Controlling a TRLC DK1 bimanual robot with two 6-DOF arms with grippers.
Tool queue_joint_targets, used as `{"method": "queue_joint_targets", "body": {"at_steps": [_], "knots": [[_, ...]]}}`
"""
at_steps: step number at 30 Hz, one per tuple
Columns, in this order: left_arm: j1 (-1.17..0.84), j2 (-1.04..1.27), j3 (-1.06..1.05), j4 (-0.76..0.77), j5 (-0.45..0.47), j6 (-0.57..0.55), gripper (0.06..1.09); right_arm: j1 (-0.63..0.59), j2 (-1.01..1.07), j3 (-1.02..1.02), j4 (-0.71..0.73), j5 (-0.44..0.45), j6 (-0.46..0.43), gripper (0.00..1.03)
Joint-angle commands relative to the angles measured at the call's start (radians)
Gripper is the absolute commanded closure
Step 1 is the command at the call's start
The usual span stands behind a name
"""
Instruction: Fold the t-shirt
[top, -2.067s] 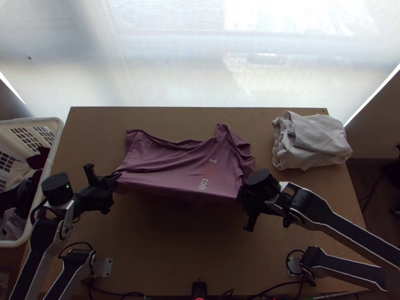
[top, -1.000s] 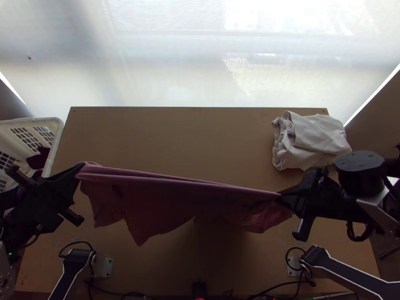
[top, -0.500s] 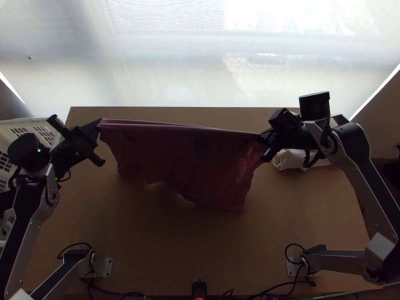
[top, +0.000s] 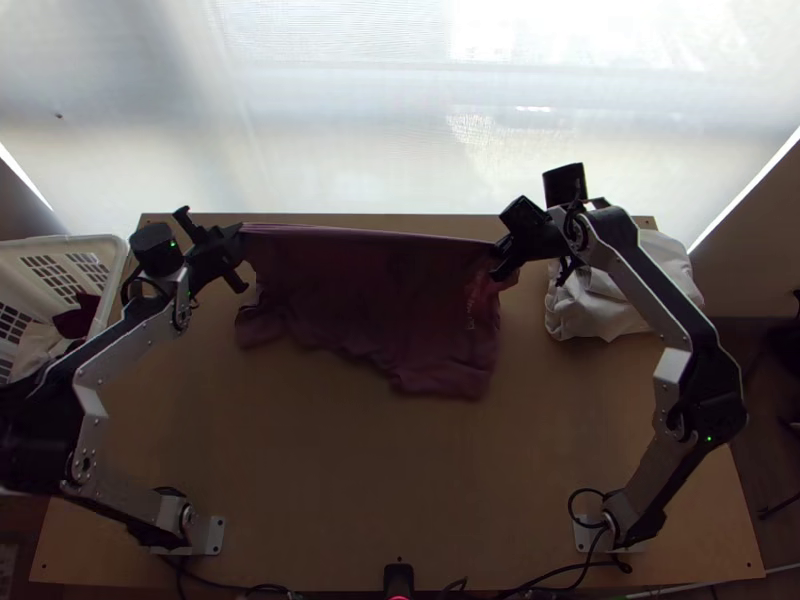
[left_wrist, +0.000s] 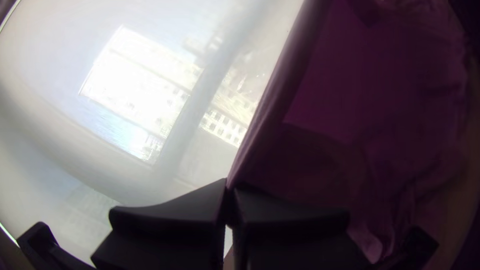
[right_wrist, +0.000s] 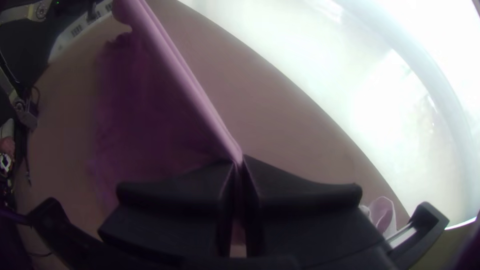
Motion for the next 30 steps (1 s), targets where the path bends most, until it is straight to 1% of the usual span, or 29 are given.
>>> {"method": "queue_joint_targets", "body": {"at_steps": [1,5,8,11,13,14,15,16,17,18,19,20,22,24,25,30], "knots": [[-0.025,0.327,0.186,0.091,-0.093,0.020,1.05,-0.010,0.132,0.009,0.187,0.104,0.030,1.00],[-0.033,0.436,0.317,0.100,-0.144,0.019,1.05,0.002,0.166,0.031,0.293,0.210,0.039,1.00],[-0.042,0.469,0.383,0.100,-0.170,-0.023,1.05,0.008,0.203,0.075,0.316,0.268,0.050,1.00],[-0.051,0.489,0.432,0.112,-0.190,-0.069,1.05,0.025,0.215,0.074,0.399,0.354,0.053,1.00],[-0.054,0.520,0.458,0.137,-0.219,-0.089,1.03,0.038,0.243,0.086,0.430,0.385,0.051,1.00],[-0.056,0.535,0.465,0.138,-0.228,-0.092,0.97,0.042,0.260,0.098,0.430,0.394,0.051,1.00],[-0.059,0.546,0.467,0.138,-0.238,-0.092,0.80,0.048,0.277,0.109,0.430,0.400,0.051,0.99],[-0.060,0.552,0.461,0.138,-0.244,-0.093,0.56,0.053,0.287,0.115,0.430,0.419,0.053,0.90],[-0.064,0.552,0.452,0.138,-0.244,-0.095,0.40,0.059,0.295,0.120,0.430,0.436,0.057,0.78],[-0.067,0.551,0.441,0.138,-0.244,-0.095,0.32,0.061,0.298,0.121,0.428,0.446,0.073,0.67],[-0.068,0.549,0.430,0.138,-0.244,-0.096,0.19,0.062,0.301,0.121,0.428,0.460,0.082,0.58],[-0.070,0.545,0.419,0.141,-0.244,-0.098,0.09,0.064,0.304,0.120,0.425,0.471,0.094,0.45],[-0.071,0.546,0.406,0.167,-0.245,-0.098,0.10,0.064,0.312,0.115,0.423,0.498,0.108,0.17],[-0.067,0.551,0.407,0.196,-0.247,-0.095,0.10,0.062,0.318,0.114,0.423,0.525,0.109,0.11],[-0.062,0.549,0.410,0.207,-0.250,-0.095,0.10,0.061,0.321,0.114,0.423,0.535,0.123,0.04],[-0.031,0.499,0.387,0.229,-0.258,-0.098,0.10,0.045,0.310,0.106,0.422,0.544,0.162,0.04]]}}
